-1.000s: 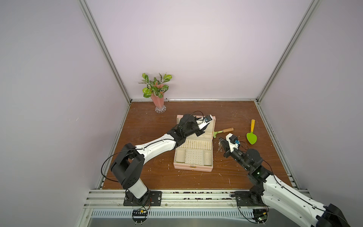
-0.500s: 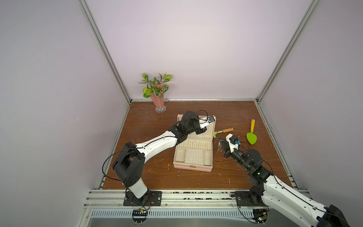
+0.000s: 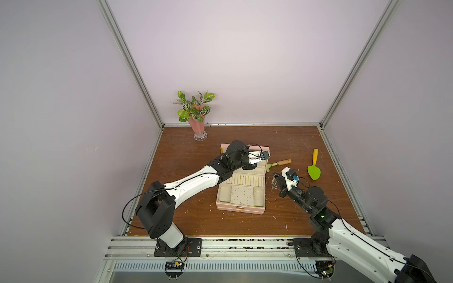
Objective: Put jewelry chain into jewelry box
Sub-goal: Open the fastener on the jewelry box.
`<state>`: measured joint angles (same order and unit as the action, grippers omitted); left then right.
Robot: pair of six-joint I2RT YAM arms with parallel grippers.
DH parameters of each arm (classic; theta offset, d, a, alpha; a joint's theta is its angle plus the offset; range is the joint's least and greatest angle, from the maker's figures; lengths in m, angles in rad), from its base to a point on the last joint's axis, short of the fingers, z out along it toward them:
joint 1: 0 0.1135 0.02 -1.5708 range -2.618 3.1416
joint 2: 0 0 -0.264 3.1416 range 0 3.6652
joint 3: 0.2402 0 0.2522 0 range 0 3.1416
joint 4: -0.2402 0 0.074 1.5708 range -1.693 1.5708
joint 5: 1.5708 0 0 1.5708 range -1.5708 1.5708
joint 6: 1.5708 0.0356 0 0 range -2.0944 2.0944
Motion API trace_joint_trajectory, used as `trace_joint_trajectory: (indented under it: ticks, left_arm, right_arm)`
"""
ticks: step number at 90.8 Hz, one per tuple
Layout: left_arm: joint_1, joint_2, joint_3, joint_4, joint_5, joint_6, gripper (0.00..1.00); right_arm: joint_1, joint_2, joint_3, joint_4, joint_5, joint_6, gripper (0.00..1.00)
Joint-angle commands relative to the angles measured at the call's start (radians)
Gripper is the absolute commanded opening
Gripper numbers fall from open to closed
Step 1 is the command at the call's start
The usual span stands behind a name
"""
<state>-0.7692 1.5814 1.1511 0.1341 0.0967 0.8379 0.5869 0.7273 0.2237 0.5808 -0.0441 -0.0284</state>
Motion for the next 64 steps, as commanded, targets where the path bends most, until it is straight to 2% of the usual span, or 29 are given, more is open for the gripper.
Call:
trace_joint_trajectory:
  ticks: [1, 38, 64]
  left_arm:
    - [-0.024, -0.003, -0.051, -0.089, -0.059, 0.065, 0.03]
    - [-0.061, 0.014, -0.098, -0.072, -0.136, 0.147, 0.03]
    - [-0.076, 0.025, -0.107, -0.069, -0.145, 0.12, 0.02]
  right_arm:
    - [-0.006, 0.004, 0.0, 0.042, 0.002, 0.019, 0.0]
    - [-0.01, 0.007, -0.003, 0.045, 0.003, 0.02, 0.0]
    - [-0.011, 0.01, -0.005, 0.048, 0.0, 0.022, 0.0]
